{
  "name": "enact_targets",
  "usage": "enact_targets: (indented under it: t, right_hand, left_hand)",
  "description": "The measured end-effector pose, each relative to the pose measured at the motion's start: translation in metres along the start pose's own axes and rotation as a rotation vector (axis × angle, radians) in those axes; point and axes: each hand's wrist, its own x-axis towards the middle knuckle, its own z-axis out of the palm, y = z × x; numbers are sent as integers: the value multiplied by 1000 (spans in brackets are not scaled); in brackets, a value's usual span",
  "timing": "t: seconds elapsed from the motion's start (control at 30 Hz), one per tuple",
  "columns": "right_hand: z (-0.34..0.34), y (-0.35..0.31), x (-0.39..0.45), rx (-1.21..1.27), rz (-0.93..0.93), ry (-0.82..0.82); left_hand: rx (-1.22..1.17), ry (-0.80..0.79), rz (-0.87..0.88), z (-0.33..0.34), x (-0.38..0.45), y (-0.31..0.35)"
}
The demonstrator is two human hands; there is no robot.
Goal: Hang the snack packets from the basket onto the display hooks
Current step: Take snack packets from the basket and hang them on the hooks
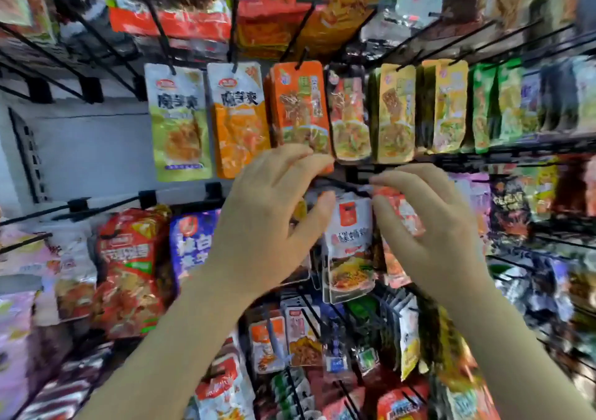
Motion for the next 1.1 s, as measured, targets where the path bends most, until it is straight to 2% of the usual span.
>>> enact_targets:
  t: [0.07,0.13,0.33,0.4,0.53,0.63,0.7,0.8,0.93,1.1]
  right_hand:
    - [-31,25,-58,-79,110,-82]
    - [-58,52,-117,-166,249,-184]
    - [-146,113,-310,-450,682,-423]
    - [-170,120,-368,-526,818,-476]
    - [-195,125,-467,-580,1056,-642]
    - [-201,128,-520,-423,1385,-765]
    - [-200,128,-544,-373,1543,-807]
    - [-194,130,-571,-437,1651,-893]
    - [-190,127,-595,-400,1800,-1091]
    - [-186,122,-597,-367,1920,-989]
  left_hand:
    - [-103,-16,52,44,-30,38]
    - [-228,-100,59,95,-61,73]
    - [-463,-614,8,246,-158,174]
    - [-515,-742,12,283,-194,208]
    - [-597,-1033,16,330,-273,265]
    - [-583,-1242,14,343,-320,285]
    - [-569,-1312,1,342,-338,289]
    - [-559,-1400,-56,340,-345,290]
    - [-587,-1411,-85,343,-347,291]
    - [-607,-1412,-114,343,-352,290]
